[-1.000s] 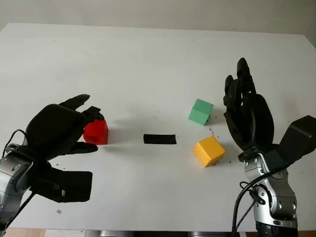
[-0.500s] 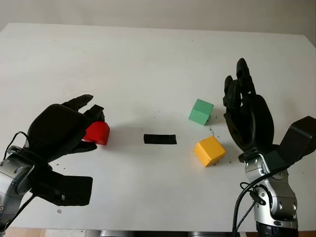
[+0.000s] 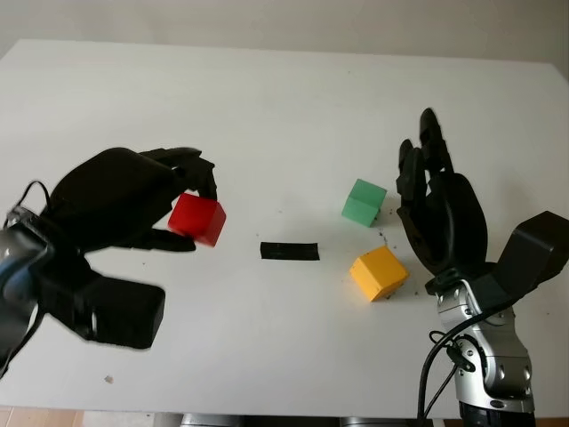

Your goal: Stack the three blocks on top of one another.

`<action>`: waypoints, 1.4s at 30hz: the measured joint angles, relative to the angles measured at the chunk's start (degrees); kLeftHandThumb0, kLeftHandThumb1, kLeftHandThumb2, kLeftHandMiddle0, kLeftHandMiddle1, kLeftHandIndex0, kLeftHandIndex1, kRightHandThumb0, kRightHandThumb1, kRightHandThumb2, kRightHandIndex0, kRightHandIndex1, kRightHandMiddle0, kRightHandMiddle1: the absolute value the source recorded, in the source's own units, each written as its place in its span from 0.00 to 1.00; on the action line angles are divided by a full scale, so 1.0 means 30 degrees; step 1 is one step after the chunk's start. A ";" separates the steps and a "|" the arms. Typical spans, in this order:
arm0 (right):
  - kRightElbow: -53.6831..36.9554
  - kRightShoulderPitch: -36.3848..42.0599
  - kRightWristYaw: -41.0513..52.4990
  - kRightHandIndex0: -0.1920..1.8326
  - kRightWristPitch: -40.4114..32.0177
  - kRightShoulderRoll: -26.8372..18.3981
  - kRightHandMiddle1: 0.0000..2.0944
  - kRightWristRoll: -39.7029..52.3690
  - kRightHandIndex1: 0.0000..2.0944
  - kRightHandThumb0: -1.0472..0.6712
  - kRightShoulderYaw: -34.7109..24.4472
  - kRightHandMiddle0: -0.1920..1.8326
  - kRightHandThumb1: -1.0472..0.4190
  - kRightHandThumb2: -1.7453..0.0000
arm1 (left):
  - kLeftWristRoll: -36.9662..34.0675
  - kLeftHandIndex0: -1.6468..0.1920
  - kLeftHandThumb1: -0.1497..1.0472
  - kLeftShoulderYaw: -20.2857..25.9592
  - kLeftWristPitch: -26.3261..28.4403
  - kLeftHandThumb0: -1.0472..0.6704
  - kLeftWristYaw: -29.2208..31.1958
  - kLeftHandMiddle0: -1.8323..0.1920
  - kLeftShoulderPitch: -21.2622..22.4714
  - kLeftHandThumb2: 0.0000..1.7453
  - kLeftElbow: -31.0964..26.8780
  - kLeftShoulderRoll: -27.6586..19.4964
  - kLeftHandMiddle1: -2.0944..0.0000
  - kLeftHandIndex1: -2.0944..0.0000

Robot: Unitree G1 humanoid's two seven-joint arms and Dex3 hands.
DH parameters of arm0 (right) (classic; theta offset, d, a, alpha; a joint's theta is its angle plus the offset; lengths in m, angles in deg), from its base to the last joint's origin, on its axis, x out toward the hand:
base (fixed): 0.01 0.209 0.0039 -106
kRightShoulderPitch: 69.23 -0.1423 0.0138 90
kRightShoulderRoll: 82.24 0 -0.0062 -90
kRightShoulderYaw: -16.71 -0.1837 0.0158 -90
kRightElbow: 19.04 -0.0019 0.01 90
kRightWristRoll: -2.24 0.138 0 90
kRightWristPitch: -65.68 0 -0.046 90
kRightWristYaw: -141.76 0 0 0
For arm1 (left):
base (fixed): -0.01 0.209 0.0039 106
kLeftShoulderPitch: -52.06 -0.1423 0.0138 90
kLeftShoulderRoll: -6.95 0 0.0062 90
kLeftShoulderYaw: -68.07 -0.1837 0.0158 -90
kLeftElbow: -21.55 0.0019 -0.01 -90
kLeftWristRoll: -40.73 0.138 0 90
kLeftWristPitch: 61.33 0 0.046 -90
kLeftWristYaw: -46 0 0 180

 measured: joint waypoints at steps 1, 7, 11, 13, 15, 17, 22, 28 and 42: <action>-0.0003 0.0019 0.0000 0.00 -0.0001 0.0002 0.00 0.0005 0.00 0.23 -0.0008 0.00 0.00 0.64 | -0.0141 0.73 1.00 -0.0404 0.0198 0.34 0.0564 0.74 0.0550 0.04 0.0092 0.0024 0.96 0.31; -0.0005 0.0102 -0.0090 0.00 0.0033 0.0086 0.00 -0.0090 0.00 0.23 0.0180 0.00 0.00 0.66 | 0.0620 0.69 0.97 -0.3418 0.2079 0.36 0.3594 0.72 0.3605 0.03 0.0461 0.1019 0.96 0.33; -0.0006 0.0168 -0.0302 0.00 0.0046 0.0183 0.00 -0.0314 0.00 0.24 0.0415 0.00 0.00 0.65 | 0.1868 0.70 0.97 -0.4688 0.3142 0.38 0.4077 0.72 0.4178 0.03 0.0483 0.1947 0.97 0.33; -0.0004 0.0226 -0.0365 0.00 0.0064 0.0264 0.00 -0.0447 0.00 0.24 0.0485 0.00 0.00 0.65 | 0.2473 0.71 0.98 -0.5161 0.3882 0.39 0.4436 0.73 0.4376 0.03 0.0471 0.2498 0.97 0.35; -0.0005 0.0250 -0.0361 0.00 0.0071 0.0272 0.00 -0.0512 0.00 0.23 0.0548 0.00 0.00 0.65 | 0.3073 0.71 0.98 -0.5578 0.4483 0.39 0.4552 0.72 0.4540 0.03 0.0455 0.3127 0.97 0.37; -0.0005 0.0290 -0.0355 0.00 0.0117 0.0272 0.00 -0.0588 0.00 0.23 0.0617 0.00 0.00 0.65 | 0.3466 0.71 0.98 -0.5861 0.4799 0.40 0.4487 0.72 0.4566 0.03 0.0452 0.3667 0.97 0.37; -0.0005 0.0357 -0.0373 0.00 0.0306 0.0294 0.00 -0.0629 0.00 0.23 0.0664 0.00 0.00 0.66 | 0.3954 0.72 0.98 -0.6180 0.5373 0.41 0.4109 0.71 0.4553 0.03 0.0462 0.4650 0.97 0.29; -0.0007 0.0534 -0.0506 0.00 0.0308 0.0427 0.00 -0.0601 0.00 0.23 0.0680 0.00 0.00 0.66 | 0.4380 0.76 1.00 -0.6505 0.5873 0.39 0.3838 0.72 0.4542 0.06 0.0705 0.5453 0.97 0.28; -0.0058 0.0593 -0.0697 0.00 0.0307 0.0593 0.00 -0.0664 0.00 0.23 0.0733 0.00 0.00 0.67 | 0.5505 0.74 1.00 -0.7135 0.7150 0.43 0.3014 0.65 0.4563 0.06 0.1732 0.7138 0.92 0.13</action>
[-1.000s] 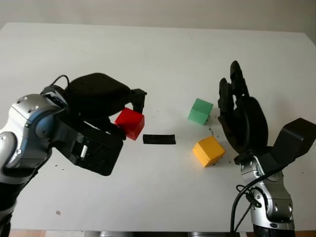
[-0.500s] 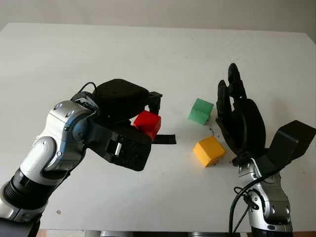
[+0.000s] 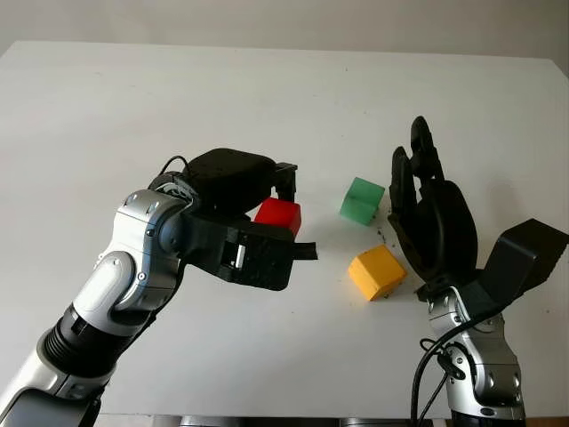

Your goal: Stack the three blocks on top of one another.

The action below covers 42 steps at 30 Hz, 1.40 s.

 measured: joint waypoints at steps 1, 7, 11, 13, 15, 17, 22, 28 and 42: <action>0.0000 0.0005 -0.0010 0.00 0.0000 0.0027 0.00 -0.0011 0.00 0.23 0.0008 0.00 0.00 0.66 | 0.0013 0.73 1.00 -0.0002 -0.0035 0.43 -0.0079 0.66 -0.0003 0.05 0.0068 0.0004 0.87 0.16; -0.0002 0.0055 -0.0017 0.00 0.0000 0.0091 0.00 -0.0012 0.00 0.23 0.0095 0.00 0.00 0.65 | 0.0019 0.75 1.00 -0.0025 -0.0195 0.43 -0.0418 0.79 -0.0175 0.08 0.0169 0.0051 0.61 0.11; -0.0159 0.0170 -0.0195 0.00 -0.0004 0.0215 0.00 -0.0003 0.00 0.23 0.0125 0.00 0.00 0.65 | 0.0080 0.72 1.00 -0.0108 -0.0103 0.44 -0.0355 0.78 -0.0320 0.05 0.0170 0.0136 0.66 0.18; -0.0283 0.0198 -0.0221 0.00 -0.0003 0.0278 0.00 0.0013 0.00 0.23 0.0126 0.00 0.00 0.66 | 0.0087 0.72 1.00 -0.0140 -0.0024 0.44 -0.0194 0.78 -0.0382 0.05 0.0167 0.0176 0.68 0.16; -0.0311 0.0207 -0.0243 0.00 -0.0004 0.0293 0.00 0.0019 0.00 0.23 0.0135 0.00 0.00 0.66 | 0.0094 0.71 0.99 -0.0164 -0.0023 0.43 0.0002 0.77 -0.0470 0.04 0.0159 0.0165 0.69 0.14; -0.0320 0.0220 -0.0335 0.00 -0.0006 0.0316 0.00 -0.0006 0.00 0.23 0.0167 0.00 0.00 0.66 | 0.0098 0.71 0.98 -0.0198 -0.0109 0.43 0.0205 0.77 -0.0549 0.03 0.0148 0.0122 0.70 0.14; -0.0320 0.0237 -0.0321 0.00 -0.0002 0.0410 0.00 0.0038 0.00 0.23 0.0290 0.00 0.00 0.66 | 0.0648 0.72 1.00 -0.0602 0.0381 0.41 0.1352 0.76 -0.0580 0.03 -0.0243 0.0173 0.75 0.15; -0.0322 0.0265 -0.0355 0.00 -0.0002 0.0433 0.00 0.0037 0.00 0.23 0.0320 0.00 0.00 0.66 | 0.1553 0.74 0.99 -0.0860 0.0023 0.42 0.0718 0.79 -0.0779 0.03 -0.0366 0.0252 0.86 0.13; -0.0515 0.0487 -0.0419 0.00 -0.0004 0.0432 0.00 0.0086 0.00 0.24 0.0275 0.00 0.00 0.66 | 0.2492 0.80 0.98 -0.1299 -0.1565 0.42 -0.1776 0.85 -0.2038 0.03 -0.0370 0.0842 0.98 0.13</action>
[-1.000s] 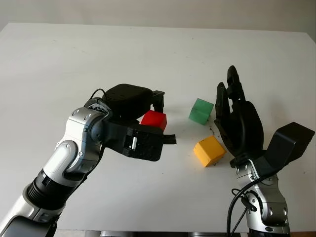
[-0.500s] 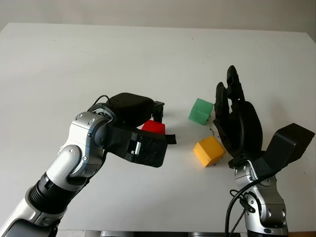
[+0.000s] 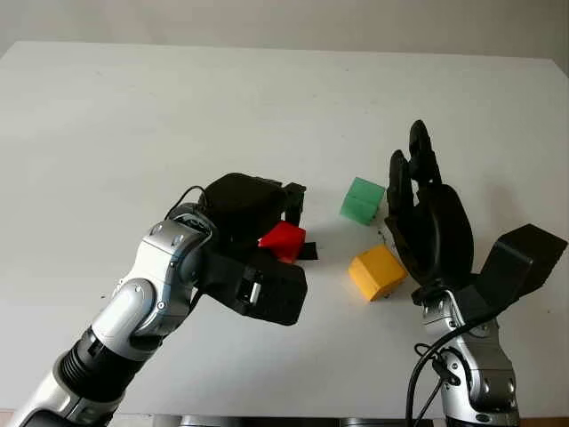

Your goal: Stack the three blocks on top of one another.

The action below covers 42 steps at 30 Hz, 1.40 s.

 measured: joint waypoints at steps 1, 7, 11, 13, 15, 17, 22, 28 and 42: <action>0.0000 0.0005 -0.0002 0.00 0.0000 0.0000 0.00 0.0014 0.00 0.24 -0.0003 0.00 0.00 0.66 | 0.0037 0.80 0.99 -0.0002 -0.0052 0.42 -0.0071 0.85 -0.0025 0.04 0.0001 0.0020 0.98 0.12; -0.0001 0.0043 0.0057 0.00 0.0000 -0.0002 0.00 0.0079 0.00 0.24 -0.0046 0.00 0.00 0.66 | 0.0039 0.94 1.00 -0.0008 -0.0366 0.29 0.0665 0.97 -0.0087 0.08 -0.0002 -0.0054 0.98 0.55; 0.0000 0.0042 0.0071 0.00 0.0000 -0.0002 0.00 0.0082 0.00 0.24 -0.0062 0.00 0.00 0.66 | 0.0174 0.90 1.00 -0.0010 -0.0659 0.25 0.0931 1.00 -0.0093 0.08 -0.0006 -0.0231 1.00 0.87; 0.0000 0.0042 0.0106 0.00 0.0000 -0.0003 0.00 0.0082 0.00 0.24 -0.0083 0.00 0.00 0.66 | 0.0214 0.91 1.00 -0.0009 -0.0683 0.25 0.0981 1.00 -0.0095 0.07 -0.0006 -0.0294 1.00 0.90; 0.0000 0.0042 0.0145 0.00 0.0000 -0.0005 0.00 0.0082 0.00 0.24 -0.0105 0.00 0.00 0.65 | 0.0224 0.91 1.00 -0.0008 -0.0651 0.25 0.1128 1.00 -0.0097 0.07 -0.0006 -0.0298 1.00 0.92; 0.0000 0.0042 0.0212 0.00 0.0001 -0.0006 0.00 0.0089 0.00 0.24 -0.0154 0.00 0.00 0.65 | 0.0226 0.92 1.00 -0.0007 -0.0623 0.25 0.1356 1.00 -0.0099 0.08 -0.0006 -0.0317 1.00 0.93; 0.0000 0.0042 0.0241 0.00 0.0002 -0.0006 0.00 0.0079 0.00 0.24 -0.0294 0.00 0.00 0.65 | 0.0220 0.97 1.00 0.0022 -0.0628 0.24 0.1744 1.00 -0.0100 0.08 -0.0014 -0.0535 1.00 0.96; -0.0016 0.0056 0.0294 0.00 0.0000 -0.0011 0.00 0.0078 0.00 0.25 -0.0293 0.00 0.00 0.65 | -0.0295 1.00 1.00 0.0715 -0.0028 0.17 0.2450 1.00 -0.0265 0.08 -0.0960 -0.0628 1.00 1.00; -0.0537 -0.0035 0.0742 0.00 -0.0168 -0.0751 0.00 0.0110 0.00 0.23 -0.0741 0.00 0.00 0.67 | -0.5030 1.00 1.00 0.8398 0.5289 0.12 -0.0121 1.00 -0.0810 0.34 -0.4605 0.0909 1.00 1.00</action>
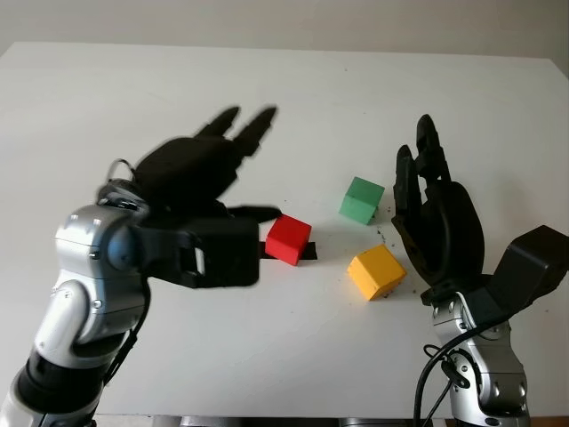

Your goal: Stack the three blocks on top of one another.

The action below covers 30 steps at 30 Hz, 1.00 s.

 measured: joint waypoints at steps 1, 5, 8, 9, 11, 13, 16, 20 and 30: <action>0.0000 -0.0097 0.0104 0.00 -0.0075 -0.0141 0.00 0.0062 0.00 0.23 -0.0089 0.00 0.00 0.67 | -0.0769 1.00 1.00 0.0624 0.0111 0.13 -0.0635 1.00 -0.0160 0.33 -0.0141 0.0378 1.00 1.00; -0.0058 -0.0646 0.0579 0.00 -0.0222 -0.1379 0.00 -0.0252 0.00 0.23 -0.0501 0.00 0.00 0.67 | -0.3649 0.97 1.00 0.2665 -0.0753 0.17 -0.4031 0.99 -0.1419 0.35 -0.0084 0.1752 0.98 0.98; -0.0155 -0.0979 0.1066 0.00 -0.0298 -0.2653 0.02 -0.0806 0.00 0.22 -0.0827 0.02 0.00 0.71 | -0.5765 0.96 1.00 0.3678 -0.2093 0.19 -0.6695 0.98 -0.2419 0.36 0.0589 0.3100 0.98 0.98; -0.0020 -0.1055 0.1513 0.00 0.0172 -0.3277 0.02 -0.1157 0.00 0.22 -0.0932 0.03 0.00 0.76 | -0.6622 0.96 1.00 0.3979 -0.2690 0.20 -0.7427 0.97 -0.2705 0.35 0.0990 0.3497 0.97 0.97; 0.0385 -0.1331 0.2528 0.00 0.1618 -0.4737 0.03 -0.1710 0.00 0.22 -0.1277 0.05 0.00 0.85 | -0.8114 0.95 1.00 0.4554 -0.3737 0.20 -0.8523 0.97 -0.3270 0.35 0.1802 0.4061 0.97 0.97; 0.0685 -0.1624 0.3290 0.01 0.2579 -0.6191 0.05 -0.2508 0.00 0.19 -0.1702 0.10 0.03 0.93 | -0.9765 0.95 1.00 0.5095 -0.4271 0.20 -0.8991 0.96 -0.3855 0.34 0.2383 0.4457 0.97 0.97; 0.0883 -0.1708 0.4373 0.02 0.3645 -0.8676 0.06 -0.3857 0.02 0.20 -0.2305 0.15 0.07 0.97 | -1.2497 0.95 1.00 0.6069 -0.4619 0.21 -0.9165 0.95 -0.4740 0.35 0.2967 0.4823 0.97 0.97; 0.0844 -0.1937 0.6563 0.05 0.4183 -1.0972 0.07 -0.3488 0.03 0.23 -0.3205 0.22 0.12 0.98 | -1.4902 0.94 1.00 0.6775 -0.5662 0.20 -0.9143 0.95 -0.5622 0.36 0.3863 0.4795 0.97 0.97; 0.0794 -0.2236 1.0021 0.06 0.9399 -1.6389 0.05 -0.6443 0.03 0.18 -0.3577 0.29 0.14 0.97 | -1.4766 0.96 1.00 0.5181 -0.7968 0.17 -1.0640 0.97 -0.6926 0.37 0.4051 0.4884 0.98 0.98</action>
